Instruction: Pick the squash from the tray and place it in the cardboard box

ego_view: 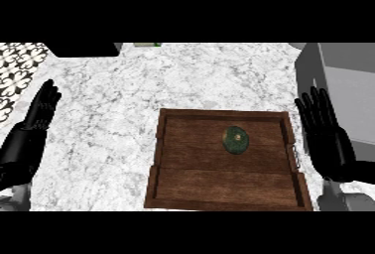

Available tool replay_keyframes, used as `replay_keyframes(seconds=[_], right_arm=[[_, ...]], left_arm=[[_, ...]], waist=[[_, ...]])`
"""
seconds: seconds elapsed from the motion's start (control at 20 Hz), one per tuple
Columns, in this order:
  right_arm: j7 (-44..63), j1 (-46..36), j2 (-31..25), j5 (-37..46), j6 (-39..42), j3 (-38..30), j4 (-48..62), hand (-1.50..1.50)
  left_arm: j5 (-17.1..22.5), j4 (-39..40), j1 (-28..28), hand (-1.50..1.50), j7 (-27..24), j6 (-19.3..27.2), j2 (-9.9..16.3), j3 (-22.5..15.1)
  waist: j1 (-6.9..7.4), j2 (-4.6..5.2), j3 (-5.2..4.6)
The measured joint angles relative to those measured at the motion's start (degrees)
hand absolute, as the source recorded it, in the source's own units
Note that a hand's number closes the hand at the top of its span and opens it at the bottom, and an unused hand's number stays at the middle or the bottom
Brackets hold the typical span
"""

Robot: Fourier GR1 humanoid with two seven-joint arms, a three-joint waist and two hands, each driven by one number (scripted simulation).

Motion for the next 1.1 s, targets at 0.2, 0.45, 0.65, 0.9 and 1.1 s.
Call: replay_keyframes(seconds=[0.2,0.45,0.65,0.9,1.1], right_arm=[[-0.99,-1.46,-1.51,6.72,-4.05,1.07,-1.82,1.5],[0.38,-1.29,-10.04,23.4,-12.42,2.02,-1.59,1.5],[2.33,2.57,-7.48,35.46,-24.66,5.19,-2.85,-1.5],[10.36,7.89,-9.37,49.81,-30.85,9.6,-9.53,-1.5],[24.37,9.71,-12.88,58.3,-26.31,12.1,-17.44,-1.5]], left_arm=[[0.56,2.61,1.02,0.0,3.01,1.84,-1.87,0.63],[2.49,7.67,2.85,0.0,7.17,4.57,-5.85,0.86],[3.19,11.13,3.41,0.0,8.16,5.63,-8.93,0.34],[2.69,15.54,1.76,0.0,7.89,6.5,-11.7,0.12],[2.74,17.79,0.3,0.0,7.81,6.27,-12.37,0.73]], waist=[[-0.62,1.05,-1.42],[-1.83,1.79,-2.82],[-2.08,1.7,-2.55],[-2.18,1.55,-2.42],[-2.05,1.49,-2.44]])
